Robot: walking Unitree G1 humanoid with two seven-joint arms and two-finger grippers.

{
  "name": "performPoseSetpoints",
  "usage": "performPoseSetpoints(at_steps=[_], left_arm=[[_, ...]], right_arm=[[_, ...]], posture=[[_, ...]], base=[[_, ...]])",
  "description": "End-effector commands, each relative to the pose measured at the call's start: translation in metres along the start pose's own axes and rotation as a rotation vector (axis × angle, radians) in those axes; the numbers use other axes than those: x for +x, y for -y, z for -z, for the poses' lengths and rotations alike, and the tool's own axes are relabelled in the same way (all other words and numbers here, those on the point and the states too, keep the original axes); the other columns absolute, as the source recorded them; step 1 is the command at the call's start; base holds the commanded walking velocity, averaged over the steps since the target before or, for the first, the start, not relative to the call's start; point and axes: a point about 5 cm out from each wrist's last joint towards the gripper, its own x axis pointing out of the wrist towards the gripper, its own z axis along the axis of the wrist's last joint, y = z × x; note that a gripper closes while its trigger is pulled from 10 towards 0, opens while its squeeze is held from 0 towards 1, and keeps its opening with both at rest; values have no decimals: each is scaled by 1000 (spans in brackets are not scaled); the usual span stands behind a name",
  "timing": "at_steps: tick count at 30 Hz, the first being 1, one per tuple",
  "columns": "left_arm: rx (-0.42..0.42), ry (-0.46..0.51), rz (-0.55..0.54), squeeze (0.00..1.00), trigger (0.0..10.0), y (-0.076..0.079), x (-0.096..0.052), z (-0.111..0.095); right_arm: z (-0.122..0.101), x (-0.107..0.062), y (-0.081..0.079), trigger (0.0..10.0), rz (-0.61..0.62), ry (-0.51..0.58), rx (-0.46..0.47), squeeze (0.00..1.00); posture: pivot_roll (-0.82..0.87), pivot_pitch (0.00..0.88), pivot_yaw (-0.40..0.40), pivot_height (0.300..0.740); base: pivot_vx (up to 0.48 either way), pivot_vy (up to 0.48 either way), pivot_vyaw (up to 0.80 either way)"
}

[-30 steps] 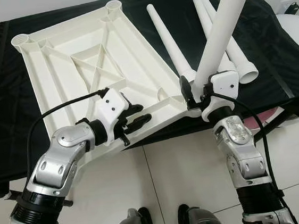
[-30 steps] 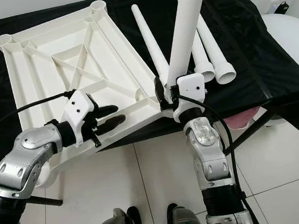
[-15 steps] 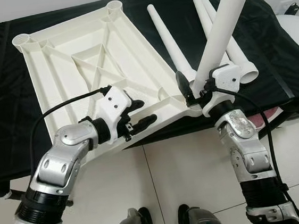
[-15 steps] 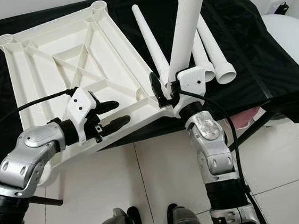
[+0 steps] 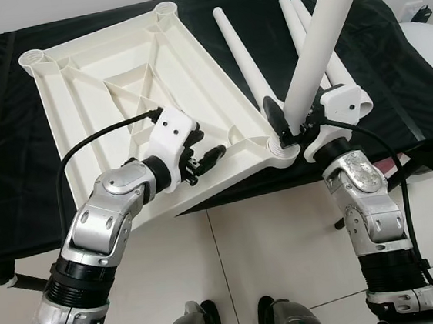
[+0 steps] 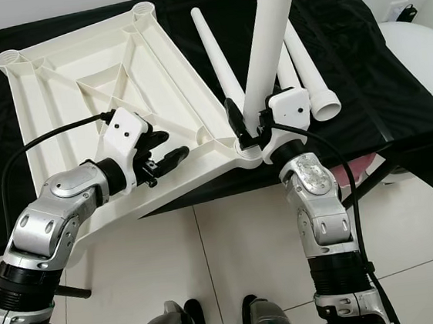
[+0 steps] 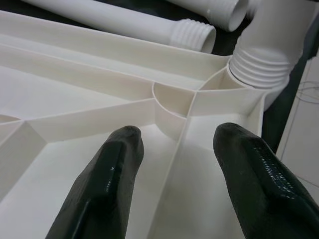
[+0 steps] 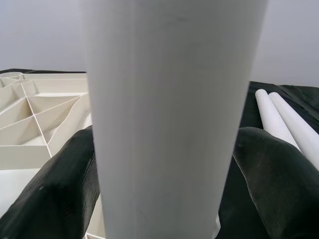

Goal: Building children table

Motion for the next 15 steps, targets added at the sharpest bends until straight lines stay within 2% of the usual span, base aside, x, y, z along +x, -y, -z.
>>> performPoseSetpoints(at_steps=[1,5,15], left_arm=[[-3,-30,-13,0,10000,-1,1,3],[5,-41,21,0,10000,5,0,3],[77,-35,132,0,10000,29,0,0]], right_arm=[[5,-2,0,10000,-4,-25,9,0],[5,-3,1,10000,-7,-27,12,0],[7,-6,3,10000,-4,-37,12,0]], posture=[[-79,214,39,740],[-78,218,44,740],[-79,228,52,740]], base=[[0,0,0],[0,0,0],[0,0,0]])
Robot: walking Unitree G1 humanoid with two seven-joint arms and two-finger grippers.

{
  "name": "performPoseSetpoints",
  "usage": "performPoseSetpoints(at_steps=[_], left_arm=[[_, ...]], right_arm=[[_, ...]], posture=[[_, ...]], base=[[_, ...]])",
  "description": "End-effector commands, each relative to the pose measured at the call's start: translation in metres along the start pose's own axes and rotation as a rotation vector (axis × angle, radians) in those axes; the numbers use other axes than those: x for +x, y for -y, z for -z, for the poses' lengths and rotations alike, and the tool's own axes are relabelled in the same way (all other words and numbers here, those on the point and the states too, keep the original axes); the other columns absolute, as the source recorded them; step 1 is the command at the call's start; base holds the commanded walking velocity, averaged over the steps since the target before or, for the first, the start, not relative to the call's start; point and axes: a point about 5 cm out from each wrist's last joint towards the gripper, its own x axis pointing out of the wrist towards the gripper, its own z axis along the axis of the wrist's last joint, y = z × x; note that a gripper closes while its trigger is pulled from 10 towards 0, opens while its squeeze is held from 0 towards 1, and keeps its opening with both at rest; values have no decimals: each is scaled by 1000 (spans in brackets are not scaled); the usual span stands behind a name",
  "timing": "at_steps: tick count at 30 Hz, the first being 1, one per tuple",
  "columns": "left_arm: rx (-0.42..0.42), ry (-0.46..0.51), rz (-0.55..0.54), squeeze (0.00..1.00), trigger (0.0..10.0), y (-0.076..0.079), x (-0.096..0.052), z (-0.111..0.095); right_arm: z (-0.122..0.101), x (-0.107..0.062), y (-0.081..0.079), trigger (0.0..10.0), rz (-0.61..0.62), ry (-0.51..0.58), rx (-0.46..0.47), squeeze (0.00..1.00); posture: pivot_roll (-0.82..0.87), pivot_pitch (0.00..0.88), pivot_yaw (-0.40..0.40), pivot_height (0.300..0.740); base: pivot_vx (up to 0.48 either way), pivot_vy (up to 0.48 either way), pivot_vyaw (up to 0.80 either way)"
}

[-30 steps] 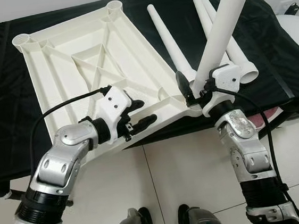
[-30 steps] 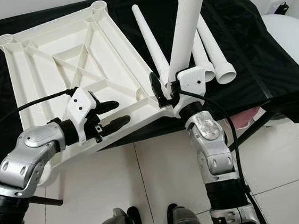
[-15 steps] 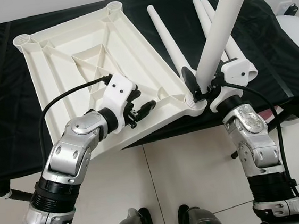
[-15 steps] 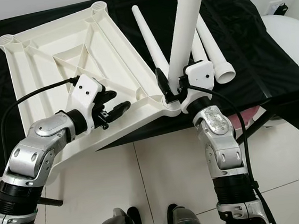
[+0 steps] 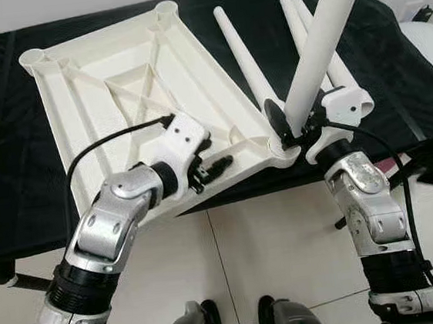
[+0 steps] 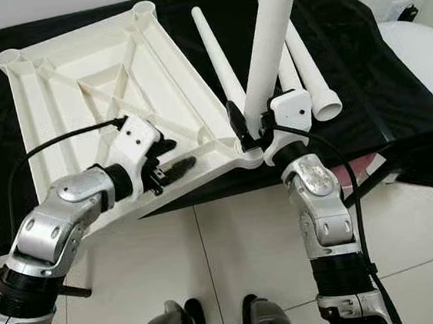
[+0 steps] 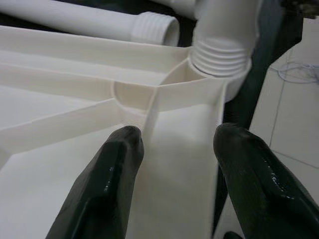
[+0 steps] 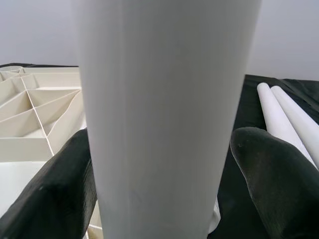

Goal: Building children table

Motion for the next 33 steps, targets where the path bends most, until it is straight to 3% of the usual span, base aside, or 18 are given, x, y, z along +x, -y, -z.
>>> performPoseSetpoints(at_steps=[1,33], left_arm=[[7,-10,62,0,10000,8,-1,2],[54,-99,73,0,10000,22,16,16]], right_arm=[[4,-4,1,10000,-2,-18,13,0],[3,-4,0,10000,-20,-20,16,0]], posture=[[-79,228,52,740],[-83,242,52,740]], base=[[0,0,0],[0,0,0]])
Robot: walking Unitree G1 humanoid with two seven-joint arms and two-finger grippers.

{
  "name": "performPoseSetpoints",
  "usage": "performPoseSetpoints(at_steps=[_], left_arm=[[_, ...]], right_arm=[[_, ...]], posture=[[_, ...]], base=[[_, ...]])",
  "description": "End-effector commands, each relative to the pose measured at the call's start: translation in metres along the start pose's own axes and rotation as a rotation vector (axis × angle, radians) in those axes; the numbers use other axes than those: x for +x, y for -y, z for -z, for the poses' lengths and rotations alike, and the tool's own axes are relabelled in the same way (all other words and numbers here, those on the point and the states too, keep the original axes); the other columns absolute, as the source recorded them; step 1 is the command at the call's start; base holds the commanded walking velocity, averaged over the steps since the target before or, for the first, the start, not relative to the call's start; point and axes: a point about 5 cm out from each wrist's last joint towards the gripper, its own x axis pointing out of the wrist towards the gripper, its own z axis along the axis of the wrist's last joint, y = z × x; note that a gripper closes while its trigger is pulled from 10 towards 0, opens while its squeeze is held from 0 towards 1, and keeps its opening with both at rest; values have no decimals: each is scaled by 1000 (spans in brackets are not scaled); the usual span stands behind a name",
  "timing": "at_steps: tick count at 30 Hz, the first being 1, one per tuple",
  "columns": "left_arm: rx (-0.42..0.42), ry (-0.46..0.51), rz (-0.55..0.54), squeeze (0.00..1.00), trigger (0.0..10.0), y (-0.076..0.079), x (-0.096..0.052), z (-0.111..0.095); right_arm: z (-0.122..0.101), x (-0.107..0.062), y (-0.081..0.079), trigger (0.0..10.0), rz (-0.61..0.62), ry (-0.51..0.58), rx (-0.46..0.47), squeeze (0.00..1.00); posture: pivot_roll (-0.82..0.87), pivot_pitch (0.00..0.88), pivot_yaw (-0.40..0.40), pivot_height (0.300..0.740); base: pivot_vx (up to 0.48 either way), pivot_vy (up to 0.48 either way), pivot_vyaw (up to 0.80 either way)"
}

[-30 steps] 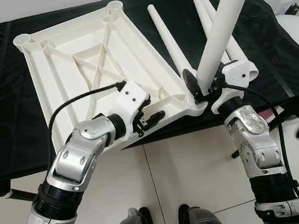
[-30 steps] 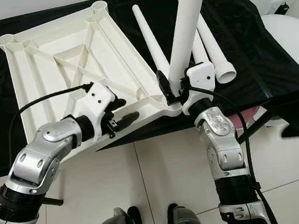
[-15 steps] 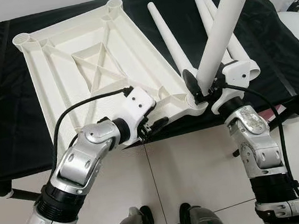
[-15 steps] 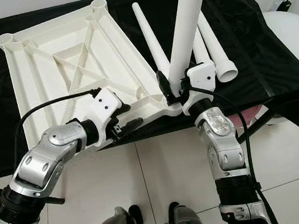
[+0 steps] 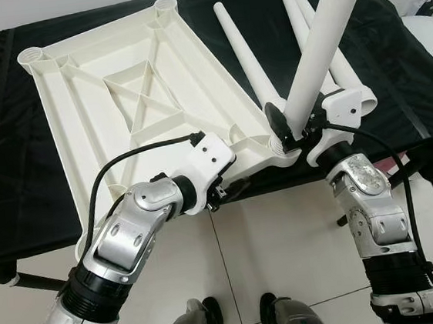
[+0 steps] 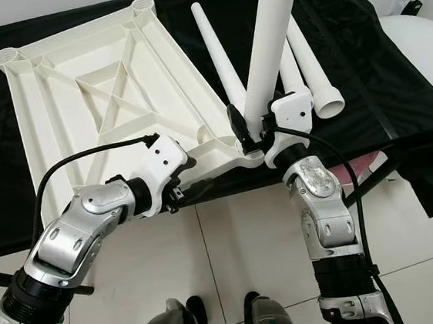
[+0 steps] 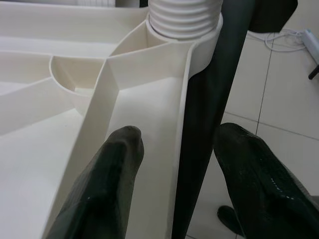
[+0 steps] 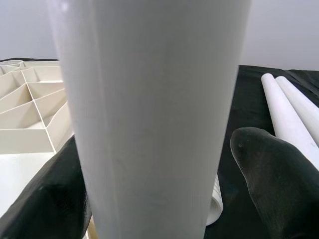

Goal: Building children table

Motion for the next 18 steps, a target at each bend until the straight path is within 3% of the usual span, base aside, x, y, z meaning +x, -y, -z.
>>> performPoseSetpoints(at_steps=[1,10,18], left_arm=[[5,-28,4,0,10000,2,2,4],[-32,-136,-77,0,10000,-7,6,17],[-48,-149,-113,0,10000,-12,9,18]], right_arm=[[1,-2,-1,10000,-9,-5,13,0],[1,-3,-2,10000,-11,-6,14,0],[1,-3,-3,10000,-13,-6,15,0]], posture=[[-83,242,52,740],[-84,241,53,740],[-88,236,55,740]], base=[[0,0,0],[0,0,0],[0,0,0]])
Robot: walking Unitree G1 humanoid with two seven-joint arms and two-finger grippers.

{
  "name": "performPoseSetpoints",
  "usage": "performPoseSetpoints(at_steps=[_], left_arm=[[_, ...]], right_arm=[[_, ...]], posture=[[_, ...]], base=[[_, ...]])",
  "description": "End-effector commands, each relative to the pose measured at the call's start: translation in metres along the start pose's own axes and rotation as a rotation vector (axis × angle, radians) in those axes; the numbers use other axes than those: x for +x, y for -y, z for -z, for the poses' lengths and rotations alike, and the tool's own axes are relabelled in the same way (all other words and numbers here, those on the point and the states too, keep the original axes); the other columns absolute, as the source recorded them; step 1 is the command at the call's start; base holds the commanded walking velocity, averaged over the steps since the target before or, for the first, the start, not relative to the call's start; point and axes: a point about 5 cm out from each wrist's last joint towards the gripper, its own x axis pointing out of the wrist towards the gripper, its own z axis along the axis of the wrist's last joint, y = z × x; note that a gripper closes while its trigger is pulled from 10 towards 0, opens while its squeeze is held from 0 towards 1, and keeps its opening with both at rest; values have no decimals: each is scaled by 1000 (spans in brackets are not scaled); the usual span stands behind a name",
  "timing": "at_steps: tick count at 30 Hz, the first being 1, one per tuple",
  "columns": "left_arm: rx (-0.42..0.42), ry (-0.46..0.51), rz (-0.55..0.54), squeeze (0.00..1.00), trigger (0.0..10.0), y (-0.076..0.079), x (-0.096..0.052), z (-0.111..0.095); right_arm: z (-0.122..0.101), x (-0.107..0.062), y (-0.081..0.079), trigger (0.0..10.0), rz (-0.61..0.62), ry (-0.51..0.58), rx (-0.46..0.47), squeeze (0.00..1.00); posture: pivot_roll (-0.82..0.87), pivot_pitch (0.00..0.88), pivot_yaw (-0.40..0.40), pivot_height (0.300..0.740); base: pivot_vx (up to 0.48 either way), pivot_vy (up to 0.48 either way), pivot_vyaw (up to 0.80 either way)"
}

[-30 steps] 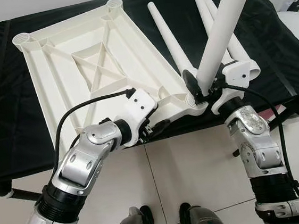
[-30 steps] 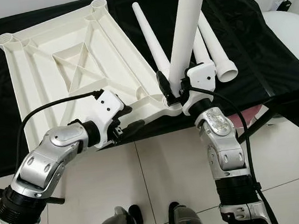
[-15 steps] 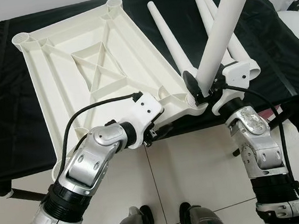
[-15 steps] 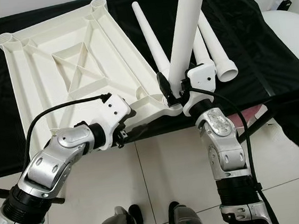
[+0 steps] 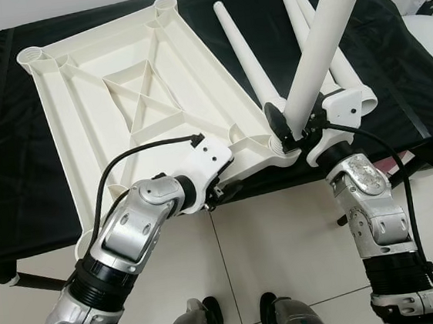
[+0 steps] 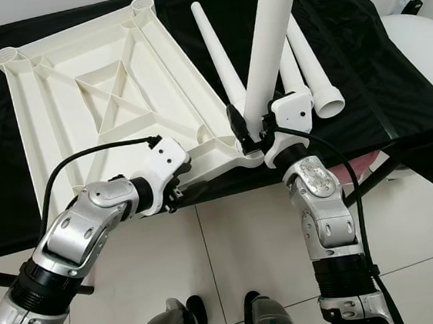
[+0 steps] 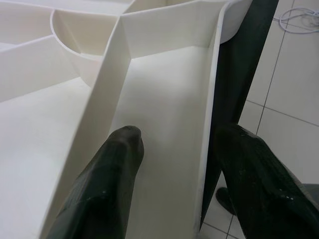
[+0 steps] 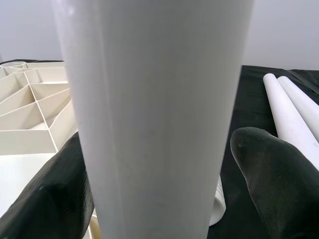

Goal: Building children table

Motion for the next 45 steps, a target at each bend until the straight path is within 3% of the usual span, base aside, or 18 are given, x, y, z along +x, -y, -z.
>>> performPoseSetpoints(at_steps=[1,8,9,10,15,16,17,19,20,21,22,23,26,27,29,30,45], left_arm=[[-15,-43,-84,0,10000,-5,2,9],[-16,-36,-87,0,9686,-5,3,8],[-14,-33,-82,0,6902,-4,3,7],[-16,-30,-74,0,0,-3,4,6],[-16,-15,-66,0,0,-3,4,4],[-12,-12,-65,0,1255,-3,4,4],[-10,-11,-65,0,10000,-3,4,4],[-10,-10,-64,0,10000,-3,4,4],[-10,-8,-62,0,9255,-3,4,3],[-11,-4,-57,0,4118,-3,4,3],[-11,-4,-57,0,4118,-3,4,3],[-10,-2,-56,0,0,-3,4,3],[-6,0,-52,0,0,-3,3,3],[-4,-1,-49,0,3098,-3,2,3],[-4,-1,-49,0,3098,-3,2,3],[-3,-4,-40,0,10000,-3,1,4],[15,-3,-10,0,10000,1,-3,5]], right_arm=[[1,-3,-2,10000,-9,-9,9,0],[2,-4,-2,10000,-11,-9,6,0],[2,-4,-2,10000,-11,-9,7,0],[2,-4,-2,10000,-11,-9,7,0],[2,-4,-2,10000,-12,-9,6,0],[2,-4,-2,10000,-12,-10,6,0],[2,-4,-2,10000,-13,-11,6,0],[2,-4,-2,10000,-13,-11,6,0],[2,-4,-2,10000,-14,-11,6,0],[2,-5,-2,10000,-14,-11,6,0],[2,-5,-2,10000,-14,-11,6,0],[1,-4,-2,10000,-16,-11,5,0],[1,-4,-2,10000,-18,-11,5,0],[1,-4,-2,10000,-19,-12,5,0],[1,-4,-2,10000,-19,-12,5,0],[1,-4,0,10000,-19,-13,4,0],[-1,-1,8,10000,-33,-20,-2,0]], posture=[[-88,236,55,740],[-91,230,55,740],[-92,228,55,740],[-92,228,55,740],[-94,227,56,740],[-95,228,56,740],[-95,228,56,740],[-95,228,56,740],[-95,228,56,740],[-95,230,55,740],[-95,230,55,740],[-95,230,55,740],[-95,233,52,740],[-95,233,52,740],[-95,233,52,740],[-95,233,52,740],[-92,244,51,740]], base=[[0,0,0],[0,0,0],[0,0,0],[0,0,0],[0,0,0],[0,0,0],[0,0,0],[0,0,0],[0,0,0],[0,0,0],[0,0,0],[0,0,0],[0,0,0],[0,0,0],[0,0,0],[0,0,0],[0,0,0]])
